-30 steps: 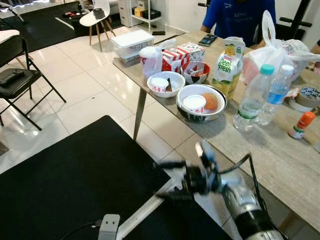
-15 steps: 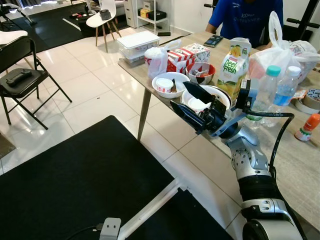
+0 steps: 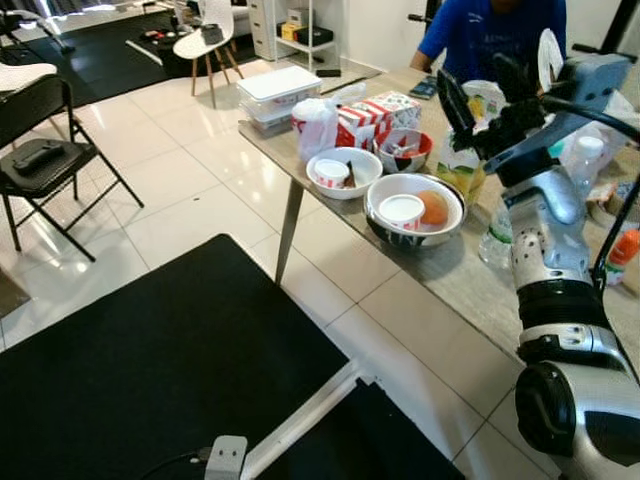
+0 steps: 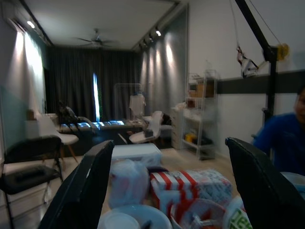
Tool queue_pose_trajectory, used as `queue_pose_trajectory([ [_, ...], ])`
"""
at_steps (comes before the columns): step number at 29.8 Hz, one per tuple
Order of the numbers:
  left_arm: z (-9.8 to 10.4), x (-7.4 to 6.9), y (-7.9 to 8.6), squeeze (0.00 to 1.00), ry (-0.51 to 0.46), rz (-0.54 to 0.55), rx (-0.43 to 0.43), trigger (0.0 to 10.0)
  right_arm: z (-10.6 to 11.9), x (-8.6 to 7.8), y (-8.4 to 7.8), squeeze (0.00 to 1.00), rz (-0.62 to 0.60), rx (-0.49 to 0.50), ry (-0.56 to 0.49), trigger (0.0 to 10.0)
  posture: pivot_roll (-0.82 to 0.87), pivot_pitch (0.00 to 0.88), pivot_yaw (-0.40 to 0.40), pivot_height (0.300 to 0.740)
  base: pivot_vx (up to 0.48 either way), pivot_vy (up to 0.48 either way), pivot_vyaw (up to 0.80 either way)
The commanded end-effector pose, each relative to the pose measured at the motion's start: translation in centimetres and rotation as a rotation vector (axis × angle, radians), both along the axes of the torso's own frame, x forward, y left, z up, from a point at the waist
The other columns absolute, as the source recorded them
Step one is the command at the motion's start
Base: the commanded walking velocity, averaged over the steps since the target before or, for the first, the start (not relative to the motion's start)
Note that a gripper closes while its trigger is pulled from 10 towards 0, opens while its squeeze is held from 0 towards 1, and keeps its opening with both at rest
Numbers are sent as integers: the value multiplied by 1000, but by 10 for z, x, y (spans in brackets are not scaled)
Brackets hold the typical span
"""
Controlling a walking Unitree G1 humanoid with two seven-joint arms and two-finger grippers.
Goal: Restocking fridge
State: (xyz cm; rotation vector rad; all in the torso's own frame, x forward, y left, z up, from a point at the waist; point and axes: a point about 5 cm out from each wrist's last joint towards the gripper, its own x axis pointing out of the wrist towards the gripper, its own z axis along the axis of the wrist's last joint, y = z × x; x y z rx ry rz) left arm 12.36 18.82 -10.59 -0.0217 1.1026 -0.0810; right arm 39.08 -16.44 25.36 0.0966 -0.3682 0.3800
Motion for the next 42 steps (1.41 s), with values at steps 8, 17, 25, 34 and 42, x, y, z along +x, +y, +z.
queue_pose_trajectory([
  [8, -4, -10, -4, 0, 27, 5, -5, 10000, 8, 16, -14, 0, -263, -195, 35, 10000, 19, 0, 4, 740, 0, 0, 0],
  [17, -4, -12, -5, 0, 31, 11, -9, 10000, 8, 20, -30, 0, -387, -254, 83, 10000, 19, 0, 4, 740, 0, 0, 0],
  [25, -5, -15, -6, 0, 36, 13, -10, 10000, 5, 19, -56, 0, -479, -246, 138, 10000, 21, 0, 3, 740, 0, 0, 0],
  [34, -5, -16, -4, 0, 41, 11, -4, 10000, -11, 16, -84, 0, -514, -150, 282, 10000, 19, 0, 6, 740, 0, 0, 0],
  [42, -4, -13, -3, 0, 33, 7, 0, 10000, -18, 18, -76, 0, -401, -50, 345, 10000, 19, 0, 12, 740, 0, 0, 0],
])
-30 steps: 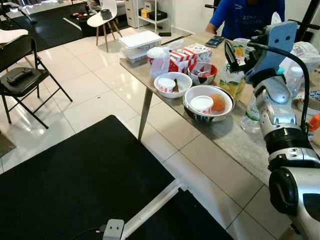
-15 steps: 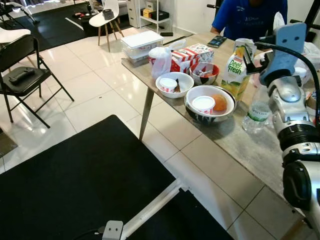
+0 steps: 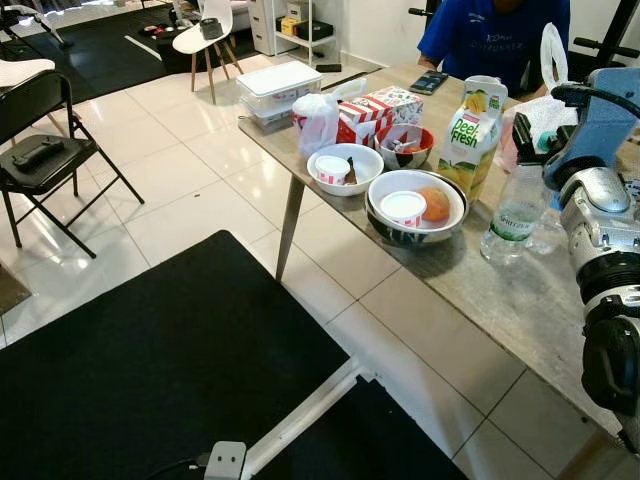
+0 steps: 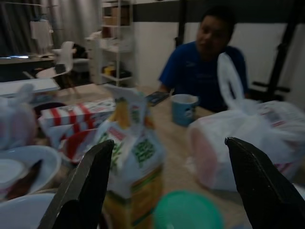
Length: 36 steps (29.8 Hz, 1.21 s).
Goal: Restocking fridge
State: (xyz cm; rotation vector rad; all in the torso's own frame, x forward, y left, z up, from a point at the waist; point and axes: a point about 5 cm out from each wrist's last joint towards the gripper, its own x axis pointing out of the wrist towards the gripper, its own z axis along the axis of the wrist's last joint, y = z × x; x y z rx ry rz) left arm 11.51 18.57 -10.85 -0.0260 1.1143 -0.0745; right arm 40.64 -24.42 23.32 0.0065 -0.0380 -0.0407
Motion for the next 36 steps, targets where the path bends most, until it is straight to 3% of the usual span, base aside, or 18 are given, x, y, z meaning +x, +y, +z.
queue_pose_trajectory([
  [1, -2, -5, 0, 0, 23, 0, 2, 10000, 2, 2, 4, 0, 19, 41, 9, 10000, 19, 0, 12, 740, 0, 0, 0],
  [36, -2, -6, -1, 0, 25, -9, -1, 10000, -6, -2, -3, 0, 64, 35, 101, 10000, 12, 0, 17, 740, 0, 0, 0],
])
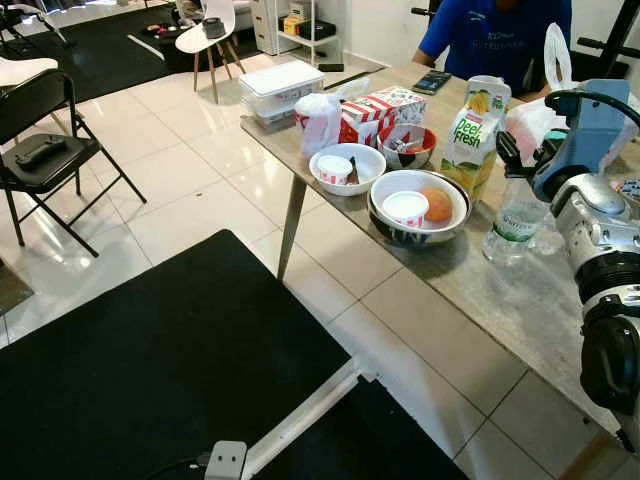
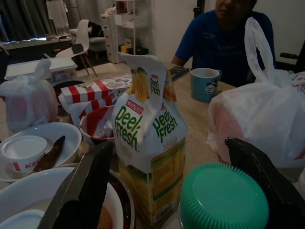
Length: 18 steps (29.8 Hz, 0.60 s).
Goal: Restocking fridge
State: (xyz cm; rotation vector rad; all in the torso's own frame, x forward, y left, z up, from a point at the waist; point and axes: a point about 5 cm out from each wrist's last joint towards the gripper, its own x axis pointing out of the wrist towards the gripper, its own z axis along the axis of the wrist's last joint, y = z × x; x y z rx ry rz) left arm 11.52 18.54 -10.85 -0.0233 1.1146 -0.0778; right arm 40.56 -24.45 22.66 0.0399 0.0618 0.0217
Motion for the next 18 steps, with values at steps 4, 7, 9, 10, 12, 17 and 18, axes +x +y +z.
queue_pose_trajectory([
  [4, -2, -5, -1, 0, 24, -6, 0, 10000, 5, -2, -8, 0, -6, -1, -9, 10000, 8, 0, 20, 740, 0, 0, 0],
  [7, -2, -5, -1, 0, 23, -7, 0, 10000, 6, -3, -9, 0, -5, -2, -9, 9137, 8, 0, 20, 740, 0, 0, 0],
  [9, -2, -5, -1, 0, 23, -7, 0, 10000, 6, -3, -10, 0, -5, -4, -6, 3725, 6, 0, 21, 740, 0, 0, 0],
  [10, -2, -5, -1, 0, 23, -8, 0, 10000, 5, -3, -10, 0, -5, -5, -4, 2431, 6, 0, 21, 740, 0, 0, 0],
  [12, -2, -5, -1, 0, 23, -8, 0, 10000, 5, -3, -10, 0, -5, -6, -2, 2431, 6, 0, 21, 740, 0, 0, 0],
  [17, -2, -5, -1, 0, 24, -10, 0, 10000, 2, -4, -10, 0, 5, -11, 10, 0, 6, 0, 21, 740, 0, 0, 0],
  [18, -2, -5, -1, 0, 24, -10, 0, 10000, 2, -4, -10, 0, 5, -11, 10, 0, 6, 0, 21, 740, 0, 0, 0],
])
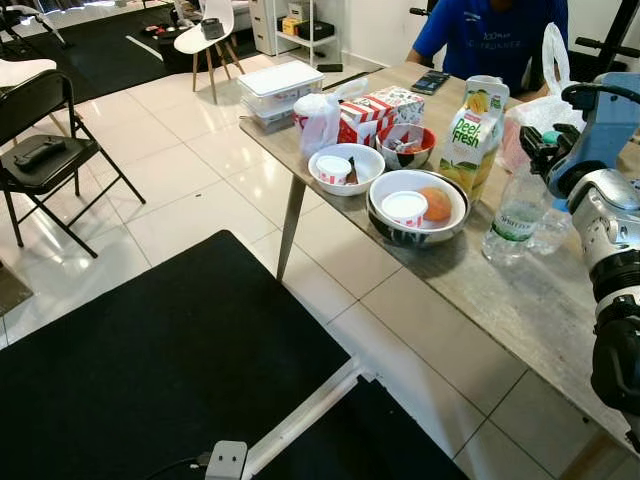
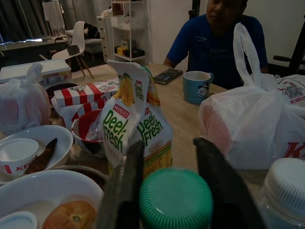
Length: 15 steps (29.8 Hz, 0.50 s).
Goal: Restocking fridge
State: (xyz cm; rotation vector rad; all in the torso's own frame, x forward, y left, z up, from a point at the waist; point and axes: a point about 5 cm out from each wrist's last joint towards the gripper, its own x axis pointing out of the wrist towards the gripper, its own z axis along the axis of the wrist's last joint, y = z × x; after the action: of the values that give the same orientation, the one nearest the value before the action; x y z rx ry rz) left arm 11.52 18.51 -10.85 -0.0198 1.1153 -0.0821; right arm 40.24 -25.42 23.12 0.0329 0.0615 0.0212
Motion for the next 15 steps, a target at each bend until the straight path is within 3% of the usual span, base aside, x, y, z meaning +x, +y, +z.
queue_pose_trajectory([
  [1, -2, -5, -1, 0, 24, -6, 0, 10000, -3, -1, 0, 0, 6, -4, 12, 0, 6, 0, 21, 740, 0, 0, 0],
  [15, -2, -5, 0, 0, 24, -3, 0, 10000, 1, -1, 4, 0, 41, 5, -14, 0, 6, 0, 22, 740, 0, 0, 0],
])
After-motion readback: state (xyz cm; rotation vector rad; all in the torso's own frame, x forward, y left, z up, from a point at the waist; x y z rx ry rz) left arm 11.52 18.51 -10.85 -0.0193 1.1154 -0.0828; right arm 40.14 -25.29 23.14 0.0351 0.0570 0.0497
